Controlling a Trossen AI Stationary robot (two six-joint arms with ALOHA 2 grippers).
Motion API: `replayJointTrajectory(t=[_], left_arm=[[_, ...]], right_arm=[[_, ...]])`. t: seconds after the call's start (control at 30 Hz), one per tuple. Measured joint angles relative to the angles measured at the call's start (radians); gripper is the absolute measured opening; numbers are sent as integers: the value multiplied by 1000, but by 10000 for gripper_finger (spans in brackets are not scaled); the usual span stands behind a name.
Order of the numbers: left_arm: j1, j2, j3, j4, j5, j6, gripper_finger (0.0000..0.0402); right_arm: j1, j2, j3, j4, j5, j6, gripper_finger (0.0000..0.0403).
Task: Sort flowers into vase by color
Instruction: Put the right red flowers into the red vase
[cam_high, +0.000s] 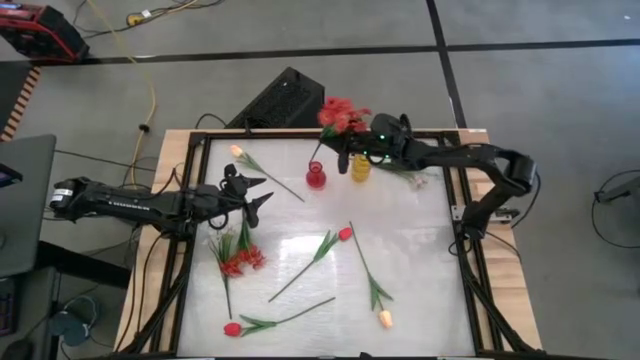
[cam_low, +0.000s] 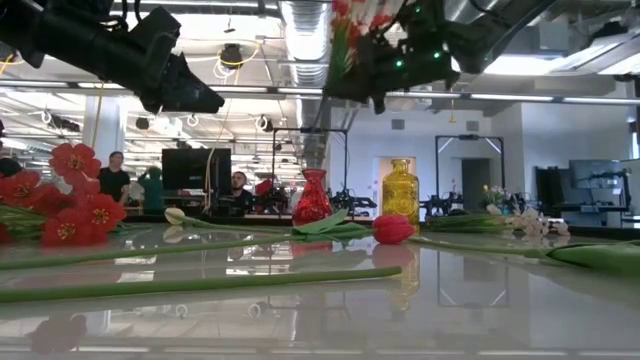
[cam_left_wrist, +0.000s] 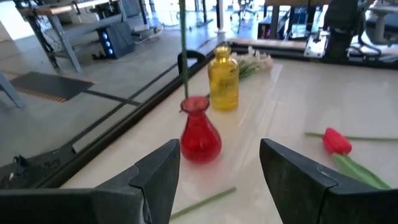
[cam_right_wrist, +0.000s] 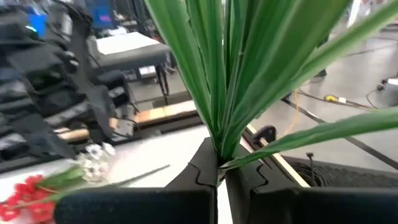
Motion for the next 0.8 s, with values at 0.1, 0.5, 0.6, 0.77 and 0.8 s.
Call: replayJointTrajectory(t=[0.1,0.5,0.6,0.77,0.8], left_arm=[[0,0,0,-34,0,-16,212],[0,0,0,-54,-8,-21,212],[0,0,0,-56,-8,-22,212],[0,0,0,-55,-8,-46,212],[0,0,0,-56,-8,-53,212]], right_arm=[[0,6,5,-6,2,-6,35],[-4,-7,6,-86,19,-49,37],[5,-7,6,-110,18,-61,37],[14,-7,6,-113,19,-62,38],[17,-7,6,-116,19,-61,38]])
